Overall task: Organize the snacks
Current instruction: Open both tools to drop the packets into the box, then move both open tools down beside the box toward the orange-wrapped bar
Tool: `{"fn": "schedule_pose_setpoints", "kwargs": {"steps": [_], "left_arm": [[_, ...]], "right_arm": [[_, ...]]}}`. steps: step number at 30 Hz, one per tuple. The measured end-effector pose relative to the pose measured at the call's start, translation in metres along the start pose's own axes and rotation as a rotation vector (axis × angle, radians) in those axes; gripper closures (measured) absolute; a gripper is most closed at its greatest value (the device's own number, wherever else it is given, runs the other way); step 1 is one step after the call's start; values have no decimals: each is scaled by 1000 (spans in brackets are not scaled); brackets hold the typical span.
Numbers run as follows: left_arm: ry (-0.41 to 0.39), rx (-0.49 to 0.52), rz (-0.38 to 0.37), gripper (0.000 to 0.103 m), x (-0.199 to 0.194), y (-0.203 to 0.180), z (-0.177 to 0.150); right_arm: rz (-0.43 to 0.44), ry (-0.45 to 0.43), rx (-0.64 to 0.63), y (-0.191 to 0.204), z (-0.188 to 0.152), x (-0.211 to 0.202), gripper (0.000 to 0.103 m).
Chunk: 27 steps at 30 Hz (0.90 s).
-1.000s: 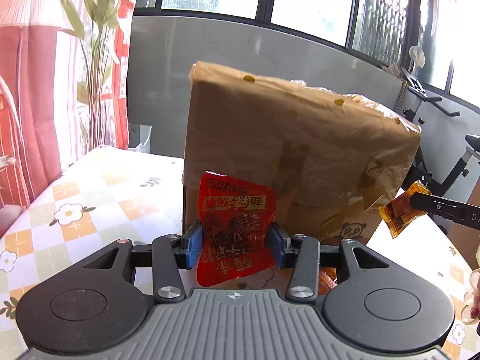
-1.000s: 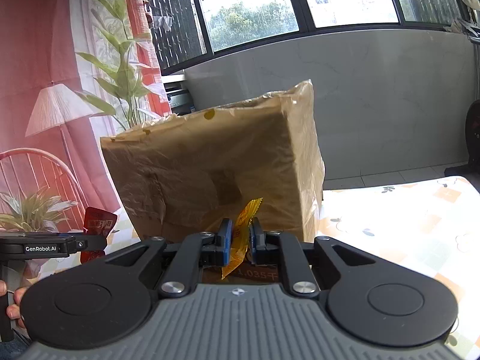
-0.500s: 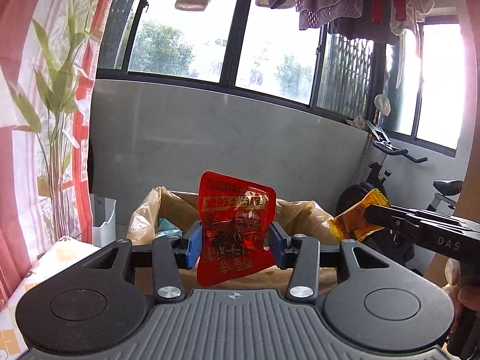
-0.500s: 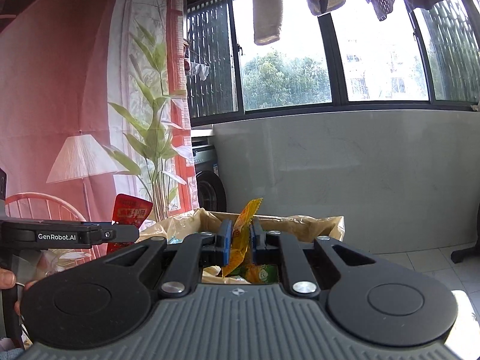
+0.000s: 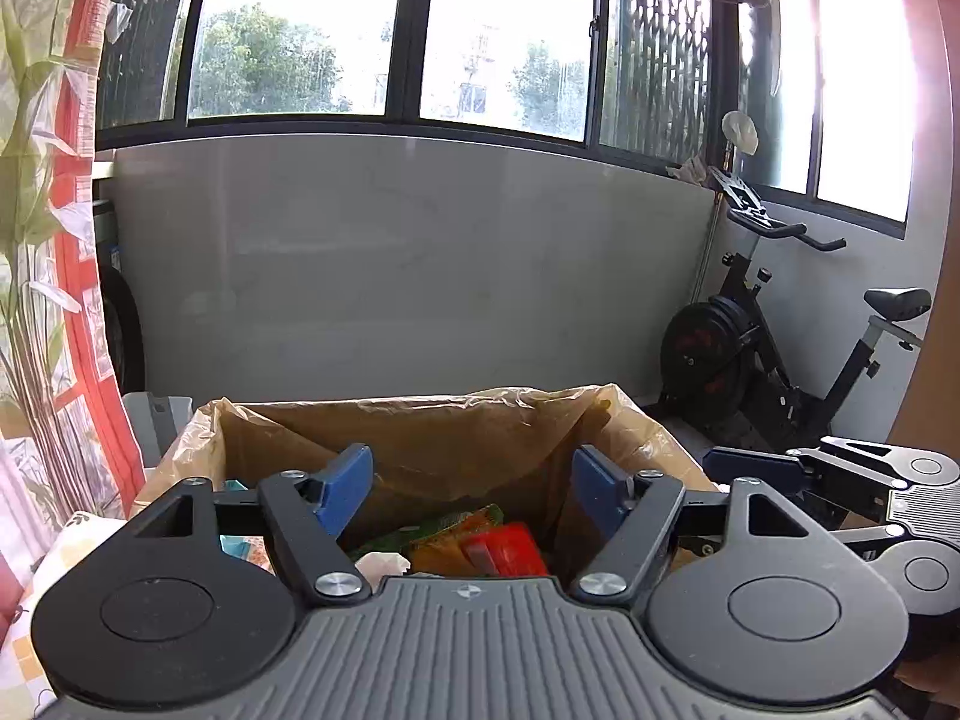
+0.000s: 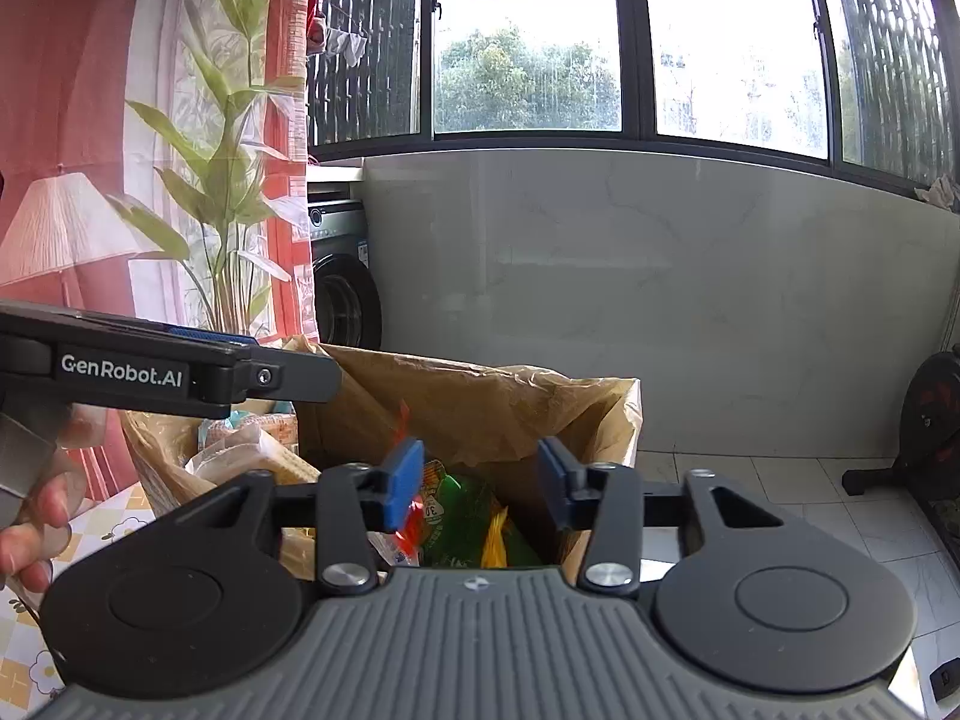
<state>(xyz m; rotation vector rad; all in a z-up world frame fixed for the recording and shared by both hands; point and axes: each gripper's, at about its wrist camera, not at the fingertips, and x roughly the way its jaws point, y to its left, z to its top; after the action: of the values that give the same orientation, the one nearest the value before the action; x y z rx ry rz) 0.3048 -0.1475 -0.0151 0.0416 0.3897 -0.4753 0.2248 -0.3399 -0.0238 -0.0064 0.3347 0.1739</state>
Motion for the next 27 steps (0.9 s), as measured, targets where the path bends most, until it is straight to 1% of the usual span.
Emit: {"fn": "schedule_pose_setpoints", "kwargs": {"steps": [3,5,6,7,8,10,13,16,17,19,21,23,25,27], "left_arm": [[-2,-33,20,26,-8,9,-3],[-1,-45,45,20,-16,15,-5],[-5,-45,60,18,-20,17,-6],[-14,-41,89,12,-28,21,-8],[-21,-36,115,10,-35,23,-9],[-22,-37,152,8,-48,33,-10],[3,-62,168,8,-63,44,-12],[0,-109,195,8,-78,53,-16],[0,-128,197,7,-83,56,-19],[6,-152,173,7,-93,64,-25],[11,-154,153,7,-97,68,-31],[8,-157,153,7,-100,71,-37],[7,-170,144,7,-103,73,-45],[27,-201,130,7,-104,77,-55]], "right_arm": [[0,-3,-8,3,1,-11,44],[9,-8,13,4,1,-22,37],[13,-11,20,6,0,-27,29],[16,-13,23,7,0,-30,22],[22,-16,28,9,-1,-36,20],[27,-20,34,15,-2,-40,19],[18,-17,54,23,-7,-47,17],[3,-25,97,28,-14,-57,12],[-1,-27,109,29,-17,-61,11],[-4,-33,118,32,-21,-65,11],[-13,-40,123,35,-26,-69,11],[-16,-43,128,37,-31,-71,11],[-19,-38,137,39,-35,-72,10],[-22,-27,146,39,-40,-72,10]]}}
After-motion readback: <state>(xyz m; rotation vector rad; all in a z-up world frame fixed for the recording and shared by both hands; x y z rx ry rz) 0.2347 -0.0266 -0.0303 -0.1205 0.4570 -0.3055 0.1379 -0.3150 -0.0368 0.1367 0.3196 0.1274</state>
